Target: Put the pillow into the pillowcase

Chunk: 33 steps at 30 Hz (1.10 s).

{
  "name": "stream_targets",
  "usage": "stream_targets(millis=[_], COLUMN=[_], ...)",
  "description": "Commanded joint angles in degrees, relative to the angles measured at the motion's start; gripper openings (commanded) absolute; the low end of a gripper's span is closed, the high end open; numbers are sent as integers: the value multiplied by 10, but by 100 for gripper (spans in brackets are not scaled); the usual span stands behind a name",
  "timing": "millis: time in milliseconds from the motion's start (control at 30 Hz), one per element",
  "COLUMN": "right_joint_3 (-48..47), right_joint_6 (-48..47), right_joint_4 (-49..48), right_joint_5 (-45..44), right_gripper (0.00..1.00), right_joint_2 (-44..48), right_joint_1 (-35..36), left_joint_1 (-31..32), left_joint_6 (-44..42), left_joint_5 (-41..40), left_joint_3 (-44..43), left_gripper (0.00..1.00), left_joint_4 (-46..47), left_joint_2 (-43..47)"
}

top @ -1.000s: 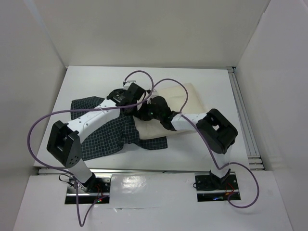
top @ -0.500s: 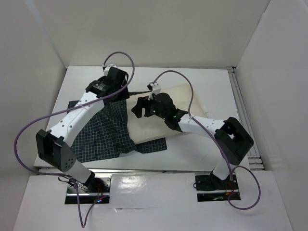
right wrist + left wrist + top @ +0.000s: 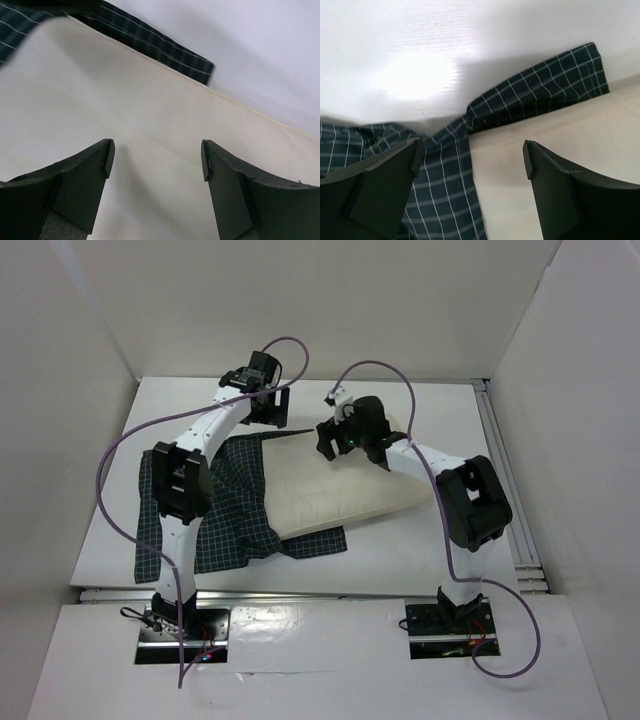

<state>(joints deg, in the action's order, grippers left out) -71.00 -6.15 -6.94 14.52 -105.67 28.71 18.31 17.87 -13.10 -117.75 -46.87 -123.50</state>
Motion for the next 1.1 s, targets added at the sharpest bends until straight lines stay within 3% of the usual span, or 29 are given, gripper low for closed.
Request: stream_targets(millis=[0,167,300,400,433,567,600,733,867,900,1000,1067], right_joint_3=[-34,-47,-53,-53,-53,-46,-46,-41,-1,20,124,154], right_joint_6=[-55,-83,-96,-96,-96,-101,-107,-112,-83,-75,-41,-28], right_joint_4=[18,31,46,46,46,40,40,29,-8,-57,-185,-209], right_joint_5=[117,143,143,125,119,93,69,-51,-97,-97,-58,-16], right_gripper=[81,81,81,81,81,81,79,0,0,0,0,0], right_joint_2=[-3,-29,-52,-66,-67,-80,-93,-125,-108,-89,13,73], right_joint_1=[-23,-29,-29,-29,-29,-11,-6,24,29,29,29,35], left_joint_1=[-23,-35,-35,-35,-35,-22,-16,-16,-16,-11,-3,9], left_joint_6=[-49,-73,-108,-118,-127,-134,-126,-109,-85,-85,-78,-84], left_joint_5=[28,76,126,172,204,194,186,200,193,193,207,207], left_joint_3=[-57,-50,14,22,22,-8,-15,-15,-15,-23,-28,-35], left_gripper=[100,99,99,91,84,32,0,0,0,0,0,0], left_joint_4=[-36,-30,-5,8,8,2,-4,15,53,53,80,87], left_joint_2=[-37,-74,-74,-68,-74,-115,-123,-113,-61,-50,-10,6])
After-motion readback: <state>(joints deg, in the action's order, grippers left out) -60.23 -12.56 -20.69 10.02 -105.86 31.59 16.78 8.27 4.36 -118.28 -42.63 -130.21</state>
